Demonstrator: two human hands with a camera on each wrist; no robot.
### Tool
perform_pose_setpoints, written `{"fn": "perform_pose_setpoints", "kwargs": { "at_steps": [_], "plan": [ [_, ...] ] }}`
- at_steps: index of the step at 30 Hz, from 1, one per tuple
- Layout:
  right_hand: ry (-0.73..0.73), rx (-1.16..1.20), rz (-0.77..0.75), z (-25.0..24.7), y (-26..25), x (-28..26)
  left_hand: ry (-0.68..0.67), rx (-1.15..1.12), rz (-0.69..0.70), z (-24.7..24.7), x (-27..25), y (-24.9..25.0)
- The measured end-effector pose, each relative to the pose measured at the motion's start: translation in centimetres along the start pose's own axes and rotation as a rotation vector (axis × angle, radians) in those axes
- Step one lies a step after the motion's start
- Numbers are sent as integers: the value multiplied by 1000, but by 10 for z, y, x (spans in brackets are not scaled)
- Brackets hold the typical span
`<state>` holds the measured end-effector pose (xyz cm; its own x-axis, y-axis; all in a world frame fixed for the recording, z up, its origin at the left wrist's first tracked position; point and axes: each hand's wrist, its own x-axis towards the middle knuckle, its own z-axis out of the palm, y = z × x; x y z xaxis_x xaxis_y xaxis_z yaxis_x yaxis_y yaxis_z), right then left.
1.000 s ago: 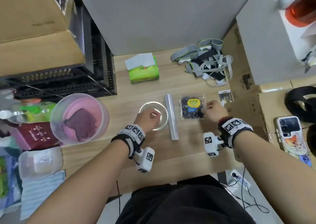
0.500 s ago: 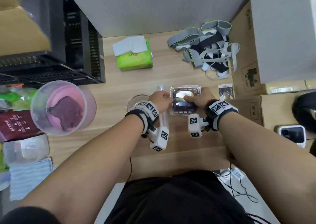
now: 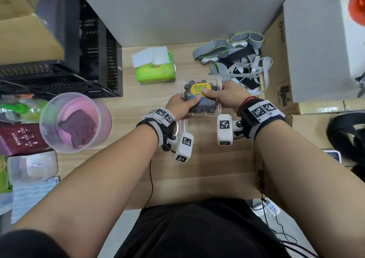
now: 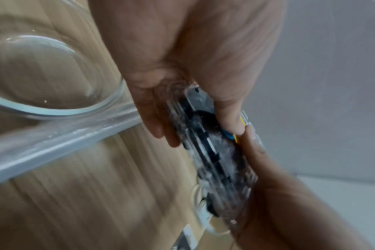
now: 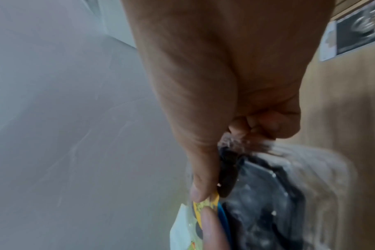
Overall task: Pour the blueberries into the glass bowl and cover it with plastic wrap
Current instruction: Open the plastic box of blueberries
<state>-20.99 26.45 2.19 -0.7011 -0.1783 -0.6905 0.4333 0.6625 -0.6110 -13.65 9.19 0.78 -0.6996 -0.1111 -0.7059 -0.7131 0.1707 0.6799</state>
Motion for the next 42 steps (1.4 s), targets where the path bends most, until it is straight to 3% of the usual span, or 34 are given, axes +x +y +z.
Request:
{"fn": "perform_pose_setpoints", "kwargs": {
  "at_steps": [3, 7, 11, 18, 28, 33, 38, 42],
  "plan": [
    [26, -33, -106, 2, -18, -5, 26, -213, 4, -13, -4, 2],
    [240, -171, -336, 11, -32, -11, 141, -144, 52, -23, -9, 3],
    [221, -480, -514, 24, -53, -23, 176, -92, 52, -29, -17, 5],
    [77, -539, -463, 40, -64, -30, 175, 3, 44, -39, -26, 7],
    [-82, -472, -400, 45, -73, -37, 87, 390, -17, -41, -31, 12],
    [41, -387, -362, 42, -76, -32, 32, 705, 64, -41, -36, 19],
    [149, -199, -258, 24, -68, -18, 12, 759, 106, -45, -33, 23],
    [180, -243, -271, 24, -68, -15, -38, 863, 92, -41, -34, 30]
  ]
}}
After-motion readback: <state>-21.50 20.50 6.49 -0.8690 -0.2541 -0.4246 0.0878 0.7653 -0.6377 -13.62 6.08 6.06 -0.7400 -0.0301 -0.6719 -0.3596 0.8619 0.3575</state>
